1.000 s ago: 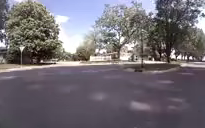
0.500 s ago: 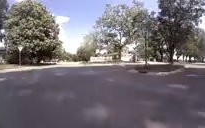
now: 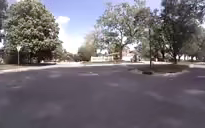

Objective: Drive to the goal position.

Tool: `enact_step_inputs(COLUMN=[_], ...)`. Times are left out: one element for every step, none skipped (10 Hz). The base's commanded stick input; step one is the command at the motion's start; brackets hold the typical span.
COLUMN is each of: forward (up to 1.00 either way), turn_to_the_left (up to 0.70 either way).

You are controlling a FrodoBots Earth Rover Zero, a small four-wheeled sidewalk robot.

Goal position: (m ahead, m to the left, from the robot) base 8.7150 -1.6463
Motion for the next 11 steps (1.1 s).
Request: enact_step_inputs(forward=[1.00,1.00,1.00,1.00,1.00,1.00,1.00,1.00,1.00,1.00,1.00], turn_to_the_left=[0.00,0.00,0.00,0.00,0.00,0.00,0.00,0.00,0.00,0.00,0.00])
